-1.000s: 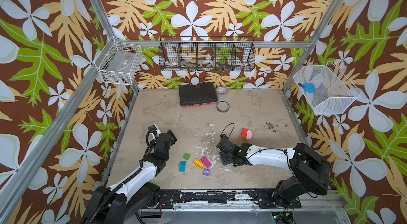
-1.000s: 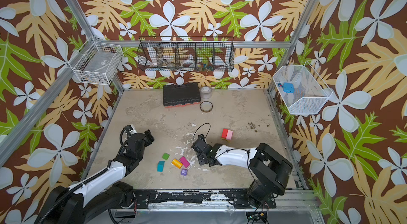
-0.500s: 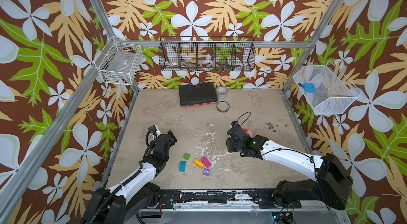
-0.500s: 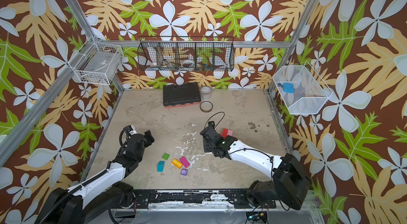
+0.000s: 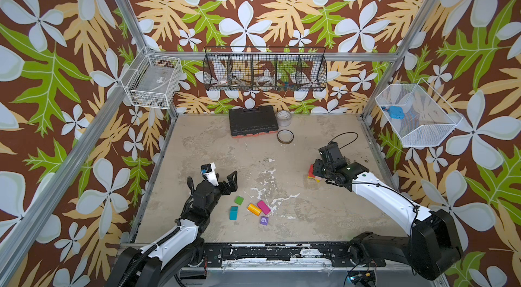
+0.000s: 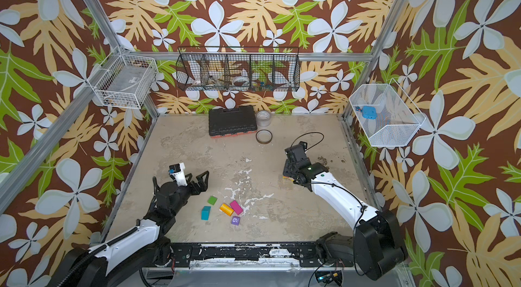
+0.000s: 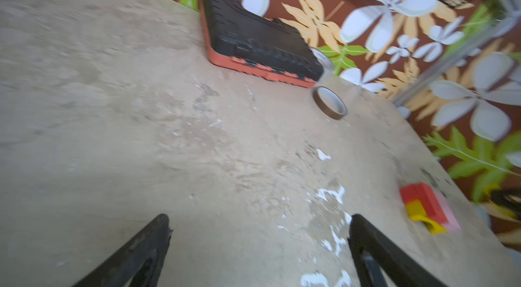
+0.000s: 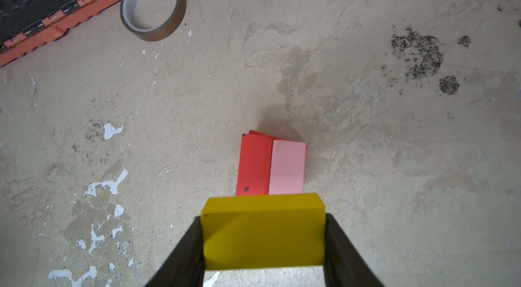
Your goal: Build the wood block tower
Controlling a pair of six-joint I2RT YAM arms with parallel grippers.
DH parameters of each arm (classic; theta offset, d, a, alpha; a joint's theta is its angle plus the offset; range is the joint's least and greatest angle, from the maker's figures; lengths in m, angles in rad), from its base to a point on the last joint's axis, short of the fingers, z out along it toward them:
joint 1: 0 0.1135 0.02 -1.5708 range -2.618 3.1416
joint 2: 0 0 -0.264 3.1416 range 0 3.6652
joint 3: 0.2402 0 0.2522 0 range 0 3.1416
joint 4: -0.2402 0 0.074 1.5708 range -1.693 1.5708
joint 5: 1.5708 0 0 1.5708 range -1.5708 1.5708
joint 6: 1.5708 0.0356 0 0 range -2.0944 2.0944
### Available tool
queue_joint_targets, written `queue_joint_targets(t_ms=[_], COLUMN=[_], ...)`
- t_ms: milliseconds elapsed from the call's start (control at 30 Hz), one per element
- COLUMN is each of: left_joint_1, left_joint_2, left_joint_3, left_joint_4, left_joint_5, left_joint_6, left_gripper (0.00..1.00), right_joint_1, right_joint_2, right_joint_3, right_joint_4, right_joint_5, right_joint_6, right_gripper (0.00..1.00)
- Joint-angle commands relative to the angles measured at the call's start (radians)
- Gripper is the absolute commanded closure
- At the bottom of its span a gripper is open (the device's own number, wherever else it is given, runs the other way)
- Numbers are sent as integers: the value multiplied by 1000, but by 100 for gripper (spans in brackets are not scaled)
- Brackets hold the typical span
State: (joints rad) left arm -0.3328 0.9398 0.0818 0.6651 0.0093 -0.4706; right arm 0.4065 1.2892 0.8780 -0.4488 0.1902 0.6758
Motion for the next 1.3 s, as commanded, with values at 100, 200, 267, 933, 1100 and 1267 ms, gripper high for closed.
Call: queue_joint_targets(t_ms=[100, 200, 267, 933, 1100, 1267], left_joint_1=[5, 71, 180, 258, 258, 258], left_joint_2=[35, 58, 96, 160, 157, 157], left_joint_3=[55, 42, 14, -10, -11, -12], left_joint_4=[30, 90, 188, 283, 282, 282], left_joint_5=[77, 224, 368, 452, 448, 447], left_joint_6=[-13, -47, -119, -171, -168, -168], left_gripper=[0, 0, 0, 0, 0, 0], right_joint_1=[-51, -72, -75, -77, -77, -77], right_joint_2=[35, 60, 90, 263, 265, 263], right_joint_3=[24, 35, 48, 132, 119, 106], right_joint_4=[9, 10, 9, 16, 22, 30], right_joint_5=[-33, -53, -58, -48, -46, -53], right_joint_6=[23, 41, 47, 36, 38, 42], right_gripper=[74, 76, 76, 63, 59, 57])
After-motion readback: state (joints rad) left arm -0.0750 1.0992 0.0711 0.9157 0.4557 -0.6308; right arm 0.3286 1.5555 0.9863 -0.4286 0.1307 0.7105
